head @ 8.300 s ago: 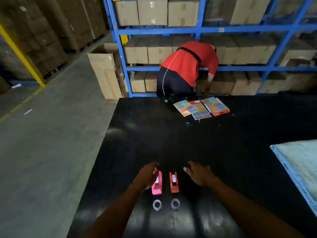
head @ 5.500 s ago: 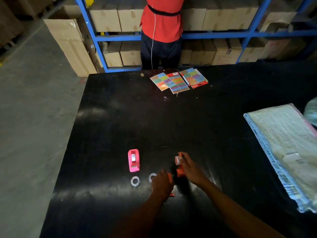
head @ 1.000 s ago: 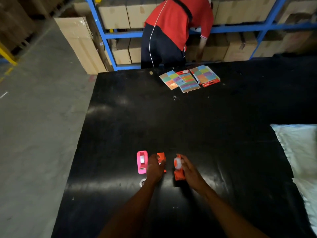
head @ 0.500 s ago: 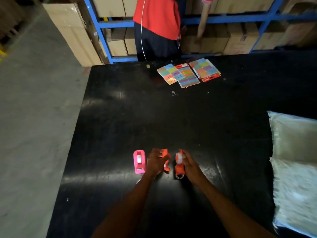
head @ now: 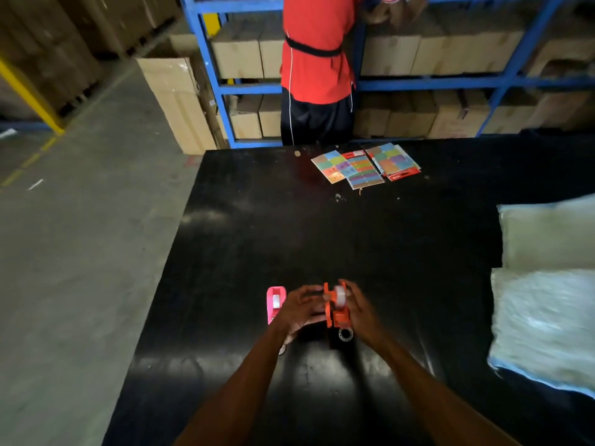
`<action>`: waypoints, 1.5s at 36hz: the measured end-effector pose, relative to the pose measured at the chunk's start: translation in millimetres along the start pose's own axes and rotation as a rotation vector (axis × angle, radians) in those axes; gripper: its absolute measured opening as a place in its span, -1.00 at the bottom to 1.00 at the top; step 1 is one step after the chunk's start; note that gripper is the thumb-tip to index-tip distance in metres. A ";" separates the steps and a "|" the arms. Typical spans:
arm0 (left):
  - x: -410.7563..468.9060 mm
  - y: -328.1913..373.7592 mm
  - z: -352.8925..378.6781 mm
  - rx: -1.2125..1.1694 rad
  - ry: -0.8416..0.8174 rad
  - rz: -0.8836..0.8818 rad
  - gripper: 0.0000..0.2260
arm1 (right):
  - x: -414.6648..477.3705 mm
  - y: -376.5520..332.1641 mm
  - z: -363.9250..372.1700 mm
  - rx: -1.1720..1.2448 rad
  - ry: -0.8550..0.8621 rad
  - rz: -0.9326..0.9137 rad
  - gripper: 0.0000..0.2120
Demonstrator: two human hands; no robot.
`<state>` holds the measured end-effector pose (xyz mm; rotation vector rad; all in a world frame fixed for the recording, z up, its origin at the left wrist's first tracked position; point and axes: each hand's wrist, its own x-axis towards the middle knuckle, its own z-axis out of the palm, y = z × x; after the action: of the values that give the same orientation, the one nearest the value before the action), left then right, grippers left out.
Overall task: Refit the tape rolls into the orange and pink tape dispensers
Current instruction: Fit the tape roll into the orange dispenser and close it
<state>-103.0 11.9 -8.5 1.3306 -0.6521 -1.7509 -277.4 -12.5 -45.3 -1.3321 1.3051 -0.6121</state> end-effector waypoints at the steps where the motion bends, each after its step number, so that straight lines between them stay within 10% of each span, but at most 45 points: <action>1: -4.1 0.9 0.6 0.002 0.005 0.004 -0.75 | -3.1 -3.3 1.3 -0.013 -0.002 -0.012 -0.60; 17: -47.3 9.6 0.1 0.017 -0.005 0.096 -0.37 | -34.4 -49.0 15.6 -0.095 -0.017 -0.076 -0.65; 33: -57.5 27.3 -6.4 0.173 0.012 -0.031 -0.73 | -47.1 -49.6 28.0 -0.114 -0.029 -0.093 -0.64; 54: -57.5 41.3 -4.5 0.150 -0.018 -0.118 -0.72 | -48.8 -59.5 25.6 -0.144 -0.062 -0.069 -0.71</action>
<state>-80.4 39.1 52.9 1.4831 -0.7399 -1.8394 -246.6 27.1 18.4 -1.5075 1.2769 -0.5278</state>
